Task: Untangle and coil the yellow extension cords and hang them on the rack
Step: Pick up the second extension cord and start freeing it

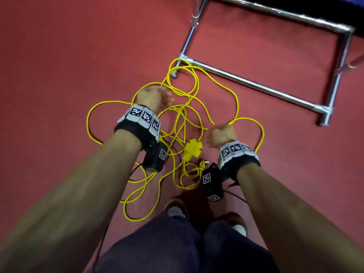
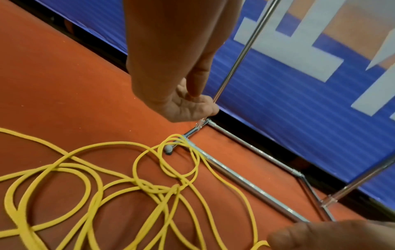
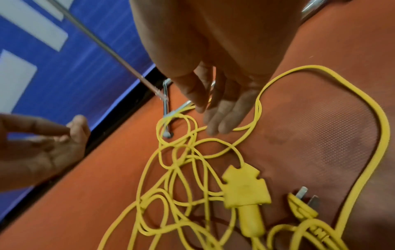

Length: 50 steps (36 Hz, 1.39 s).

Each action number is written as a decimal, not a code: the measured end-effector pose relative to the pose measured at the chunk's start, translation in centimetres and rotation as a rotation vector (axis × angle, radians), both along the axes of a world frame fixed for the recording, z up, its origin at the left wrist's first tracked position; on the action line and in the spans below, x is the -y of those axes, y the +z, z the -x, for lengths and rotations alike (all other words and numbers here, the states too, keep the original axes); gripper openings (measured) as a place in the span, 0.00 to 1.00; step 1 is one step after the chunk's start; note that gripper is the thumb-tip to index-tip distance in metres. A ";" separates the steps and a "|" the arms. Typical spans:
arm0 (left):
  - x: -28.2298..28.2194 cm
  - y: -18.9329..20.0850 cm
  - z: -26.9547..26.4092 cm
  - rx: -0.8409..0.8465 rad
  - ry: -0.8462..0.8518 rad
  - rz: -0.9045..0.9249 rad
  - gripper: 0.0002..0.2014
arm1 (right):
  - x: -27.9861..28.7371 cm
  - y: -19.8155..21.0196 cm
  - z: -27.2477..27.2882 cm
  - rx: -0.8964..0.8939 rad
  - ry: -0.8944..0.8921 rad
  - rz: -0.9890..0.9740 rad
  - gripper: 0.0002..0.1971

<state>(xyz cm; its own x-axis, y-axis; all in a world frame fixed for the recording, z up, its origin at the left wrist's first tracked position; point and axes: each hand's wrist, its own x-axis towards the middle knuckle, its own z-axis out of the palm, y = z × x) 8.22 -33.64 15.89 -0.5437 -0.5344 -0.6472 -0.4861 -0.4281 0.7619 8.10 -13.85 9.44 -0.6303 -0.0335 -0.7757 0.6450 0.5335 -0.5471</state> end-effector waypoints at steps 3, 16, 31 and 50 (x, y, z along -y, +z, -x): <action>0.2 -3.9 0.4 0.046 -0.055 0.041 0.13 | 0.5 -4.2 -0.7 -0.015 0.231 -0.095 0.15; -3.4 -14.7 2.2 0.133 -0.457 0.198 0.12 | 1.8 -13.4 -2.7 -0.161 0.720 -0.269 0.45; -7.4 -7.2 3.8 0.079 -1.064 0.357 0.14 | -4.3 -2.4 6.1 -0.411 0.255 0.045 0.27; -12.5 8.5 2.4 -0.158 -1.149 0.257 0.04 | -10.4 15.7 5.6 -0.620 -0.073 0.396 0.12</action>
